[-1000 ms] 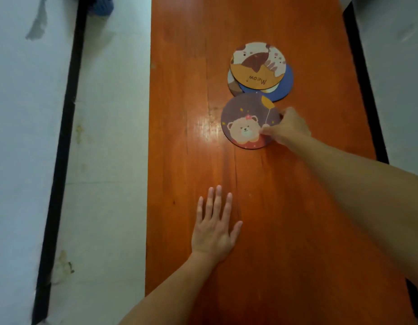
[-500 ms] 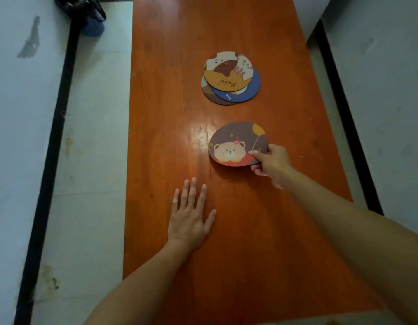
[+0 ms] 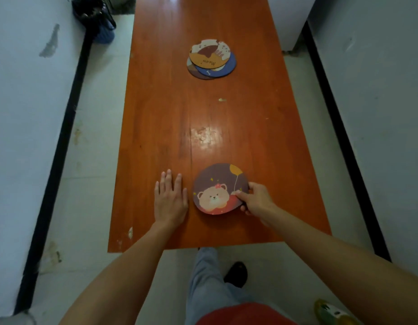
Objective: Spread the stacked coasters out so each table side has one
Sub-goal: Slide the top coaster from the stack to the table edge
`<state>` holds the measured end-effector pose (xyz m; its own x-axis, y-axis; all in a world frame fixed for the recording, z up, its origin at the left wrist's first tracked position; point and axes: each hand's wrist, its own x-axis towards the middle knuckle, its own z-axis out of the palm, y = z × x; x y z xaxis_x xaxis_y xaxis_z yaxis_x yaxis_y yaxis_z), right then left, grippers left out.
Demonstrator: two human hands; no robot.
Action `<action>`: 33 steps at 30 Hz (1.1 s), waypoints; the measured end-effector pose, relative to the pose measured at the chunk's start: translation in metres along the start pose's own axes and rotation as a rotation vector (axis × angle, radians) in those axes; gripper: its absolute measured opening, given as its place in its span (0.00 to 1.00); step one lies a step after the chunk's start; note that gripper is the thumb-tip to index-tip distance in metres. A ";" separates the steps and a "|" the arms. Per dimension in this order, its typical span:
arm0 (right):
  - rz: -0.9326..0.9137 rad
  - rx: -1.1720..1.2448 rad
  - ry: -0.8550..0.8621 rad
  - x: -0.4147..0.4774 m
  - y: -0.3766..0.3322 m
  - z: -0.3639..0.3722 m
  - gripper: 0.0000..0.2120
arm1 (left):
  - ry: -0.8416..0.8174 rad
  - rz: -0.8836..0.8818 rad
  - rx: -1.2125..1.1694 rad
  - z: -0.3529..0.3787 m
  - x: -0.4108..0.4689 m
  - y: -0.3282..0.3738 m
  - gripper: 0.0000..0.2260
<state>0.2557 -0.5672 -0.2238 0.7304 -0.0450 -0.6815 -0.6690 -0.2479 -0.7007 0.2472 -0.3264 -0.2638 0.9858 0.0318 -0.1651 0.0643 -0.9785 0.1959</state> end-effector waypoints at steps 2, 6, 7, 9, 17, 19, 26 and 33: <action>-0.022 -0.008 -0.016 -0.011 0.016 0.007 0.06 | -0.003 -0.035 0.020 0.006 -0.025 -0.005 0.23; -0.082 -0.080 -0.014 -0.024 0.036 0.020 0.09 | 0.025 -0.074 0.029 0.013 -0.050 -0.015 0.24; -0.104 -0.123 -0.003 -0.026 0.041 0.022 0.08 | 0.029 -0.073 0.029 0.015 -0.052 -0.016 0.25; -0.168 -0.295 0.043 -0.028 0.048 0.023 0.07 | 0.041 -0.062 0.031 0.020 -0.055 -0.019 0.26; -0.322 -0.867 0.159 -0.027 0.053 0.017 0.22 | 0.085 -0.054 0.042 0.031 -0.056 -0.022 0.29; -0.312 -0.909 0.159 -0.028 0.053 0.017 0.23 | 0.084 -0.055 0.041 0.031 -0.056 -0.023 0.29; -0.249 -1.147 0.143 -0.021 0.043 0.010 0.27 | 0.066 -0.051 0.056 0.032 -0.055 -0.024 0.30; -0.224 -1.230 0.163 -0.020 0.038 0.002 0.34 | 0.030 -0.049 0.067 0.032 -0.054 -0.024 0.30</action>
<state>0.2148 -0.5734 -0.2373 0.8782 0.0173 -0.4779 -0.0226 -0.9967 -0.0775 0.1870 -0.3109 -0.2907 0.9859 0.0851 -0.1441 0.1032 -0.9870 0.1234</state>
